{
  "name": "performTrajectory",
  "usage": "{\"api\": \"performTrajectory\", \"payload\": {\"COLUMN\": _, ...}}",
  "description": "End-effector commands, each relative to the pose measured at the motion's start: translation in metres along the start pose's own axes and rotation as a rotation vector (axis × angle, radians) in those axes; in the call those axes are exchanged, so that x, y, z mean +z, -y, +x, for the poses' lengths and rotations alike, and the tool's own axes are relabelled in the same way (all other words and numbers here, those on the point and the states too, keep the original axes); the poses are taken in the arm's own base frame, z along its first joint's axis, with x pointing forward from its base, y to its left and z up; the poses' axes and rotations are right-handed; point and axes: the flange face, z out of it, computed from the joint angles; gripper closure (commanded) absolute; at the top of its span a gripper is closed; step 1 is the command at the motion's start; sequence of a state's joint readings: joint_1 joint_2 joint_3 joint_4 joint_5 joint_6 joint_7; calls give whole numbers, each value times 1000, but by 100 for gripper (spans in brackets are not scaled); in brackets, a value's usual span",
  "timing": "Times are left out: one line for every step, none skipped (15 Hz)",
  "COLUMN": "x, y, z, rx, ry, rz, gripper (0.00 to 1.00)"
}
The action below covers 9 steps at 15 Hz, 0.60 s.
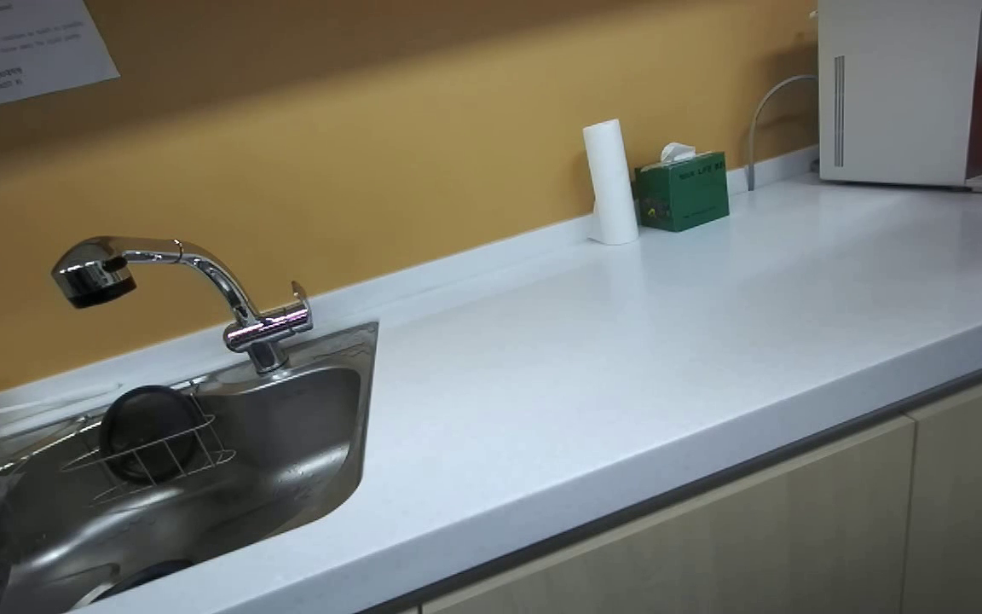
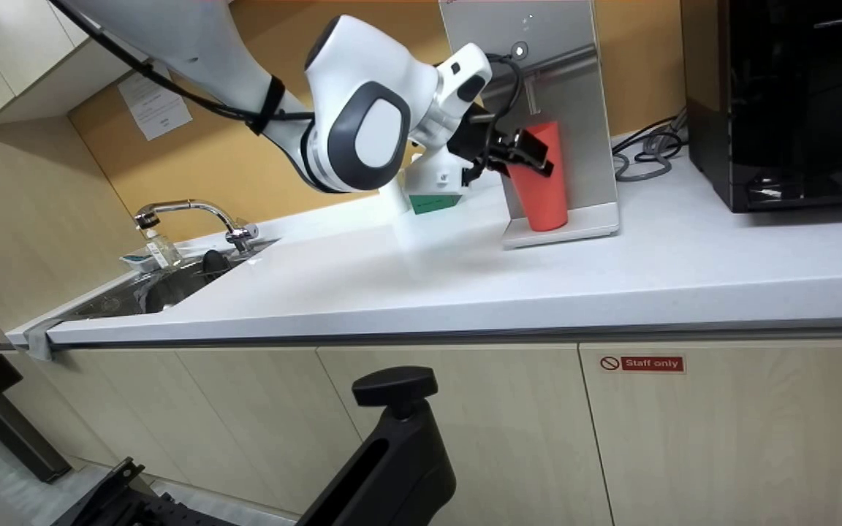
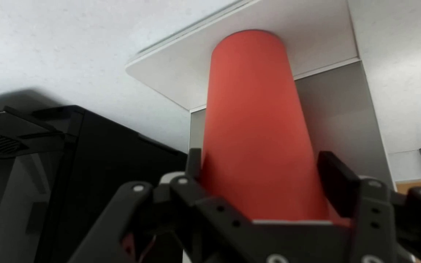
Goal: Pick up the orange cup and place it under the nozzle of the coffee machine
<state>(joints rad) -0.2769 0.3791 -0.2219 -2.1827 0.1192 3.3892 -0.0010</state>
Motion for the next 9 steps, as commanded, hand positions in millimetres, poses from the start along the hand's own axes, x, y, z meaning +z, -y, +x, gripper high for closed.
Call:
{"api": "performTrajectory", "payload": {"x": 2, "y": -1, "z": 9, "rx": 35, "ry": 8, "rz": -2, "gripper": 0}}
{"api": "performTrajectory", "payload": {"x": 2, "y": 0, "z": 9, "rx": 32, "ry": 12, "rz": 0, "gripper": 0}}
{"api": "performTrajectory", "payload": {"x": 1, "y": 0, "z": 9, "rx": 31, "ry": 13, "rz": 1, "gripper": 0}}
{"api": "performTrajectory", "payload": {"x": 1, "y": 1, "z": 9, "rx": 31, "ry": 15, "rz": 1, "gripper": 0}}
{"api": "performTrajectory", "payload": {"x": -1, "y": 1, "z": 9, "rx": 28, "ry": 20, "rz": 2, "gripper": 0}}
{"api": "performTrajectory", "payload": {"x": -2, "y": 0, "z": 9, "rx": 20, "ry": 25, "rz": -1, "gripper": 0}}
{"api": "performTrajectory", "payload": {"x": -4, "y": 0, "z": 7, "rx": 14, "ry": 39, "rz": 0, "gripper": 0}}
{"api": "performTrajectory", "payload": {"x": -6, "y": -1, "z": 5, "rx": 14, "ry": 53, "rz": -4, "gripper": 0}}
{"api": "performTrajectory", "payload": {"x": -9, "y": -3, "z": 4, "rx": 8, "ry": 69, "rz": -12, "gripper": 0}}
